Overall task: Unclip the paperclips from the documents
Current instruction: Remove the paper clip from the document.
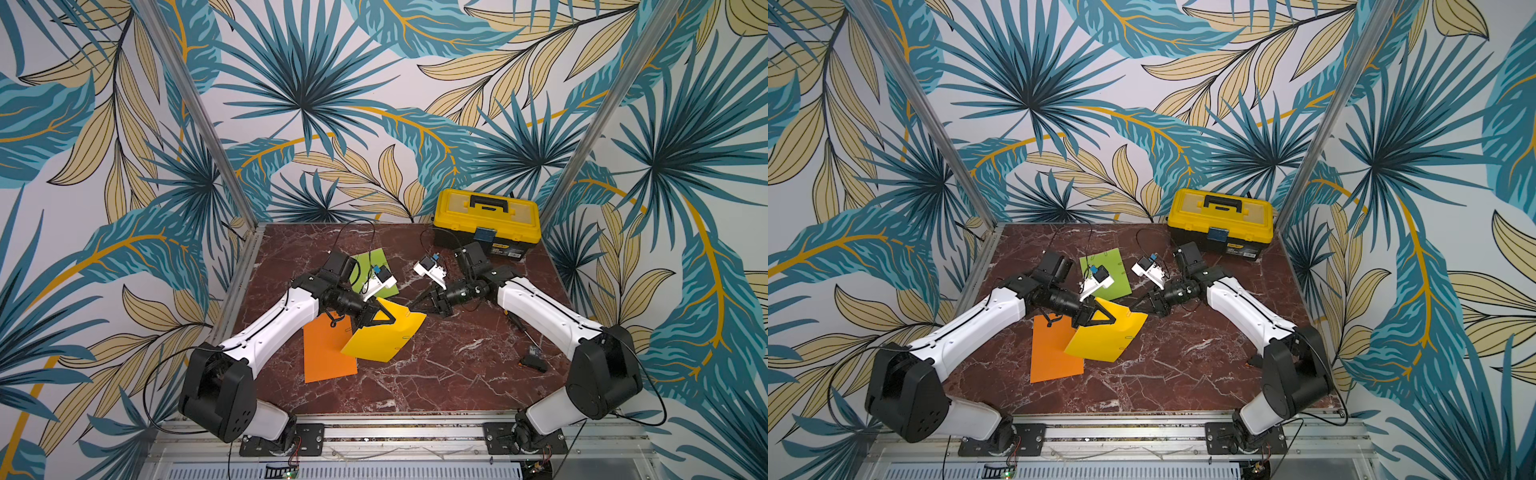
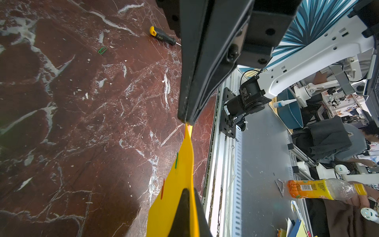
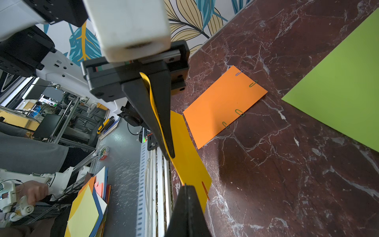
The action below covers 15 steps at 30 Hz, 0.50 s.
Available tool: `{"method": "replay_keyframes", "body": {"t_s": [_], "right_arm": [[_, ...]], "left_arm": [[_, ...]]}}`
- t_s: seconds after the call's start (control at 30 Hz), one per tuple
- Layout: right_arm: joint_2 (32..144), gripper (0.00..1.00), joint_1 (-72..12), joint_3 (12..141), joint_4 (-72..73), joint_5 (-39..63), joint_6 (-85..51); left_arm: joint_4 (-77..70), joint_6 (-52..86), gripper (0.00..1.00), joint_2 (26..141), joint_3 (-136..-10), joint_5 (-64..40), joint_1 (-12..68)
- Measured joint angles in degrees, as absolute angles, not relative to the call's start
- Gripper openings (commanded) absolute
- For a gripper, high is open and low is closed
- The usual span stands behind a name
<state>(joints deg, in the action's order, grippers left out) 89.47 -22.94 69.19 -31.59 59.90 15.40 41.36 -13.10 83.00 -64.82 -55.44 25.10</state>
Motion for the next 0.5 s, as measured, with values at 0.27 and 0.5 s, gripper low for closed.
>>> {"method": "replay_keyframes", "body": {"t_s": [0.27, 0.5], "right_arm": [[89.34, 0.04, -22.85, 69.06, -31.57, 60.05, 15.40], [89.06, 0.04, -22.79, 68.97, -31.57, 60.05, 15.40]], "left_arm": [[41.34, -13.13, 0.00, 83.00, -64.82, -55.24, 25.21], [41.19, -13.13, 0.00, 83.00, -64.82, -55.22, 25.21]]}}
